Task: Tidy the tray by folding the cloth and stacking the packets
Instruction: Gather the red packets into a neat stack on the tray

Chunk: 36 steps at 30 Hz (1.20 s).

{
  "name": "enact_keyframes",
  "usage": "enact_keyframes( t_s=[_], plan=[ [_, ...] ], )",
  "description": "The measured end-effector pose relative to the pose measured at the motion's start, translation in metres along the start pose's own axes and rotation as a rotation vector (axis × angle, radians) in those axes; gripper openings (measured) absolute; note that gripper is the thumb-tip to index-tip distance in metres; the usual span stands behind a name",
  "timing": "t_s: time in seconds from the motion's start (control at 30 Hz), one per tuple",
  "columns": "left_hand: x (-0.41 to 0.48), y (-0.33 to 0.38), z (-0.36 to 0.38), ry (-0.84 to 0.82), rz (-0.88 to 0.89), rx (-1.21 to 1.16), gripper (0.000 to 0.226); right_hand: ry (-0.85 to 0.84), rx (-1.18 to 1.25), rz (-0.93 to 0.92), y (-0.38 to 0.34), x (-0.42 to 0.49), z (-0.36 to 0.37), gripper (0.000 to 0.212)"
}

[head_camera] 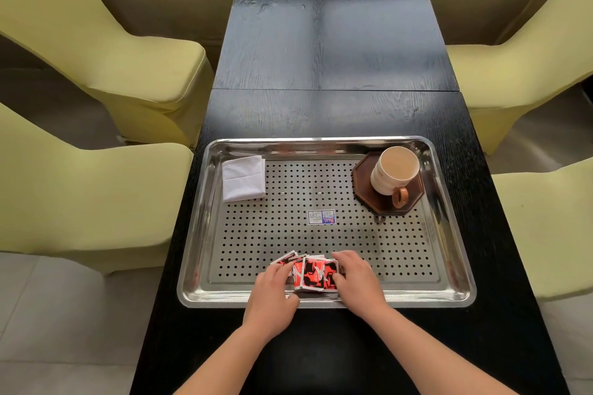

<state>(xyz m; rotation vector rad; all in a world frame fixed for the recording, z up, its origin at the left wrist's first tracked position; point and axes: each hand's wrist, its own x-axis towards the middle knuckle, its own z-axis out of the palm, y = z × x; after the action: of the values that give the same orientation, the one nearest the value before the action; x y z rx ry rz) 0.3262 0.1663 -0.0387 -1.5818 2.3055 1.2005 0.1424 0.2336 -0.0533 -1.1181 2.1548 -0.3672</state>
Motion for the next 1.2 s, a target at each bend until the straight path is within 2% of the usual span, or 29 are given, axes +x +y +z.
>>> enact_keyframes(
  t_s=[0.13,0.3,0.6,0.83,1.2],
  plan=[
    [-0.002,0.002,0.003,-0.036,0.026,0.052,0.056,-0.08,-0.062,-0.071,0.002,-0.006,0.006,0.041],
    [-0.006,-0.004,-0.001,0.033,0.008,-0.024,0.054,0.0,0.024,0.004,0.005,-0.005,0.001,0.033],
    [-0.006,-0.011,-0.016,0.051,-0.026,-0.056,0.052,-0.021,0.05,0.032,0.004,0.003,-0.01,0.023],
    [0.006,-0.005,-0.038,0.098,-0.047,-0.096,0.053,-0.039,0.063,-0.014,-0.021,0.017,-0.026,0.04],
    [0.036,-0.001,-0.065,0.142,-0.091,-0.025,0.065,-0.095,0.065,-0.05,-0.066,0.046,-0.034,0.038]
  ],
)
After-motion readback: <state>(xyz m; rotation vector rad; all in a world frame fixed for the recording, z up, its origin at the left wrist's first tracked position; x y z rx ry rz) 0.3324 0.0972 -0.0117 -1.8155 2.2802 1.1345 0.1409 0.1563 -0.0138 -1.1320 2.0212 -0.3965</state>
